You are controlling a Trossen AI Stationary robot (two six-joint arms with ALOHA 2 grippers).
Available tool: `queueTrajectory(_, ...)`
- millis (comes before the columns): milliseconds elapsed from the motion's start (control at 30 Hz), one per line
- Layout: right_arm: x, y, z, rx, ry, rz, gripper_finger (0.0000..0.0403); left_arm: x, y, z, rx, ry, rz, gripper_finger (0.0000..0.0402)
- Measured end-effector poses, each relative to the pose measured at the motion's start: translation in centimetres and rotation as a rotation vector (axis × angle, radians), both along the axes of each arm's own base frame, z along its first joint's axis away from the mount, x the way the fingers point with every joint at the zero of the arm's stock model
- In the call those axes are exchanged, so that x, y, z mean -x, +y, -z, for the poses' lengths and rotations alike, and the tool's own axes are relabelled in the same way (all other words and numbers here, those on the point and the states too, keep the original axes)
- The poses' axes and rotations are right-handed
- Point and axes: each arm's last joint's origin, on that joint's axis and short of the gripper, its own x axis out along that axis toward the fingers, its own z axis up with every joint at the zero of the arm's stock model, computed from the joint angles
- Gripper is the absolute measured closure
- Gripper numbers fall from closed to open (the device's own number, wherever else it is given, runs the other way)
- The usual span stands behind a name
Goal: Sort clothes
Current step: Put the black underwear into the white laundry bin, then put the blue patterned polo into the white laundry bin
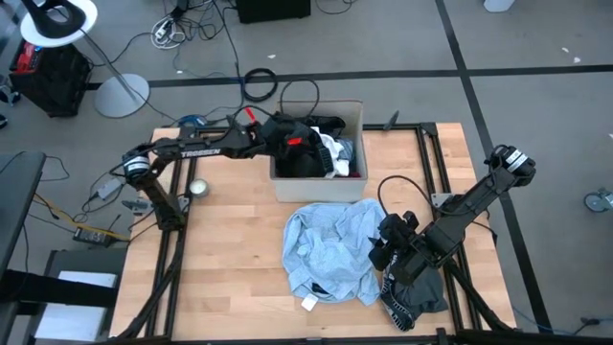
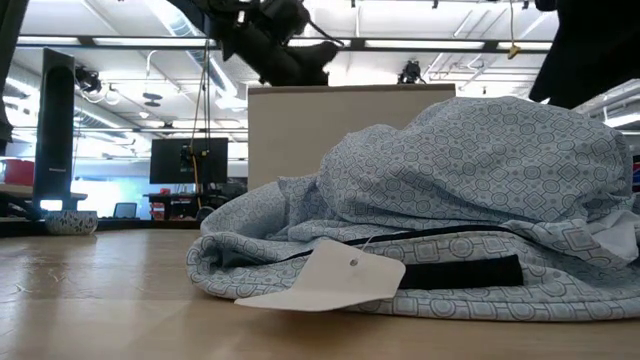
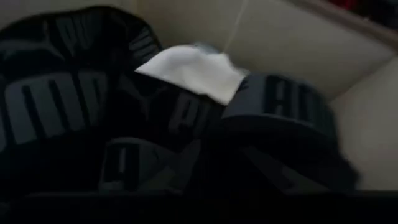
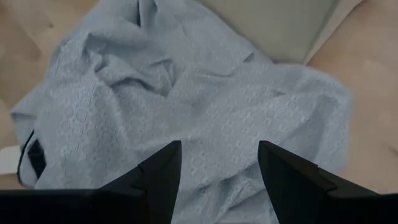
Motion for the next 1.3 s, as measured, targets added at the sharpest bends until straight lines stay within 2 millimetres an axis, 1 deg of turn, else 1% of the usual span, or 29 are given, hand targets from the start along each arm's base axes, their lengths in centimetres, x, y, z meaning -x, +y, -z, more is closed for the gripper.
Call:
queueTrajectory(167,-0.1,0.3,0.0,-0.064,0.014,-0.013,0.0187,0.7,-0.3,-1.6,-0.011,-0.046,0.010,0.0293)
queueTrajectory(333,-0.4,0.6,0.0,-0.125,0.014,-0.027,0.0187,2.0,-0.8,-3.7,-0.034,-0.085,0.015,0.0292)
queueTrajectory(467,-0.6,0.9,-0.1,-0.169,-0.010,-0.034,0.0187,3.5,-1.9,-5.8,-0.084,-0.109,0.052,0.0292)
queueTrajectory(600,-1.0,1.3,-0.2,-0.211,-0.044,-0.041,0.0188,5.1,-3.4,-7.7,-0.094,-0.134,0.079,0.0292)
queueTrajectory(733,-1.3,1.6,-0.5,-0.249,-0.088,-0.045,0.0188,6.7,-5.3,-9.1,-0.105,-0.134,0.101,0.0292)
queueTrajectory(833,-1.6,1.8,-0.6,-0.276,-0.121,-0.048,0.0188,7.7,-6.9,-9.7,-0.107,-0.118,0.131,0.0292)
queueTrajectory(1033,-2.2,2.3,-1.1,-0.338,-0.194,-0.054,0.0188,9.3,-10.4,-10.3,-0.137,-0.060,0.164,0.0291)
queueTrajectory(1233,-2.7,2.8,-1.6,-0.401,-0.271,-0.060,0.0188,10.6,-14.0,-11.1,-0.137,-0.075,0.223,0.0291)
queueTrajectory(1300,-3.1,2.7,-1.8,-0.381,-0.300,-0.070,0.0188,11.1,-15.1,-11.0,-0.140,-0.056,0.226,0.0291)
